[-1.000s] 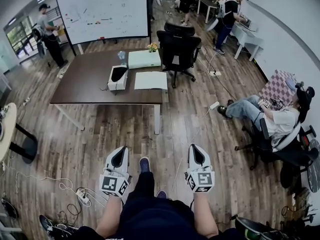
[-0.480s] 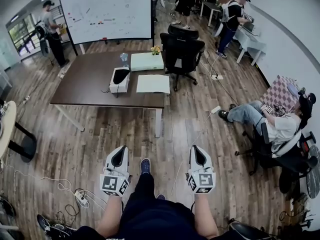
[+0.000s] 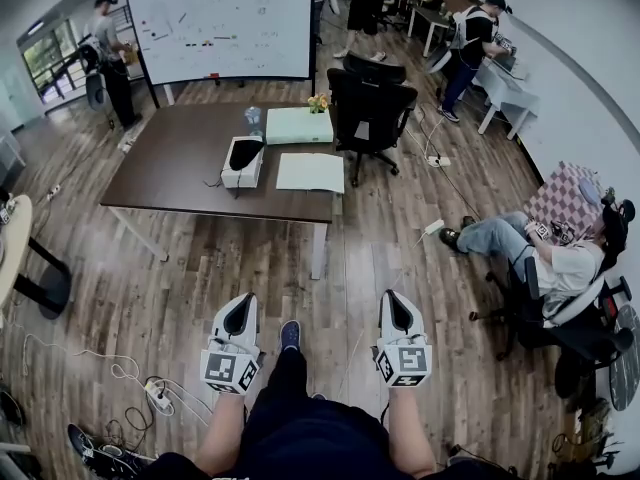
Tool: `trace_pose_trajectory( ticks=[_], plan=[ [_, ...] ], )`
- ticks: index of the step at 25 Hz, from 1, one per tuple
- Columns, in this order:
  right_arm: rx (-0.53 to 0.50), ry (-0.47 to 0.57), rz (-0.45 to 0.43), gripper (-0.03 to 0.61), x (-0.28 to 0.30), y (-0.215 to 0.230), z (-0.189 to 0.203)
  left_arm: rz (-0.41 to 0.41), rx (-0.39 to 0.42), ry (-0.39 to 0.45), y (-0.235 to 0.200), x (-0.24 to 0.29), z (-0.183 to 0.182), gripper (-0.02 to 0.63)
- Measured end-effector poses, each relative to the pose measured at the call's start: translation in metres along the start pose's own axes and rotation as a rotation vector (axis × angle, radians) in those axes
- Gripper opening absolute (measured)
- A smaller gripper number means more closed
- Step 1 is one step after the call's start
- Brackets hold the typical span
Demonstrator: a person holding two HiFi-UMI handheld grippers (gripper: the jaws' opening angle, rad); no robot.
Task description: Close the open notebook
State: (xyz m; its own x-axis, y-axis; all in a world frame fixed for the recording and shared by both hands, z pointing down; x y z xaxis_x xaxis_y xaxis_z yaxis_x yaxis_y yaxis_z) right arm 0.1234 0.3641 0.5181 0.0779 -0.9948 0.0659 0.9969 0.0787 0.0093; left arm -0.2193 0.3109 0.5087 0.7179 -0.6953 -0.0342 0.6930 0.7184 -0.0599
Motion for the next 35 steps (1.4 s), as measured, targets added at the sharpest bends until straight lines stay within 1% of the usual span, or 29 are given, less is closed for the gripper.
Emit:
trace_pose_trajectory(
  ticks=[4,8,18,28,35],
  plan=[
    [-0.009,-0.002,-0.01,0.009,0.017,0.0,-0.002,-0.008,0.0,0.005,-0.01,0.011,0.0,-0.005],
    [-0.016,-0.005,-0.017,0.009,0.039,0.001,-0.002,-0.022,0.02,-0.006,-0.022,0.026,0.001,-0.005],
    [-0.026,-0.018,-0.01,0.009,0.088,0.016,-0.009,-0.042,0.024,-0.011,-0.053,0.068,-0.003,-0.005],
    [-0.033,-0.04,-0.005,0.009,0.141,0.016,-0.02,-0.022,0.019,-0.024,-0.09,0.114,-0.01,-0.005],
    [0.0,-0.039,0.025,0.008,0.18,0.015,-0.029,0.005,0.041,-0.037,-0.124,0.149,-0.019,-0.005]
  ],
)
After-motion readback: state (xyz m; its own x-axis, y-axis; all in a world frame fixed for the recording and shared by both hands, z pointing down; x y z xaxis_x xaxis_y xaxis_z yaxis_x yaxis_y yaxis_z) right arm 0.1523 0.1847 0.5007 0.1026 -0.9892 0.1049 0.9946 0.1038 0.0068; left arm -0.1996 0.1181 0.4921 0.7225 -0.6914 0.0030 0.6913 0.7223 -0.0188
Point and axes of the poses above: the fingertips, and each gripper's own axes: x forward along the fingers, y to its right, z out of its underside, the point moved 10 cm from there along -x, backward along the fingers, and after that the axes turned 11 degrees about z, right-handed, at the moved point
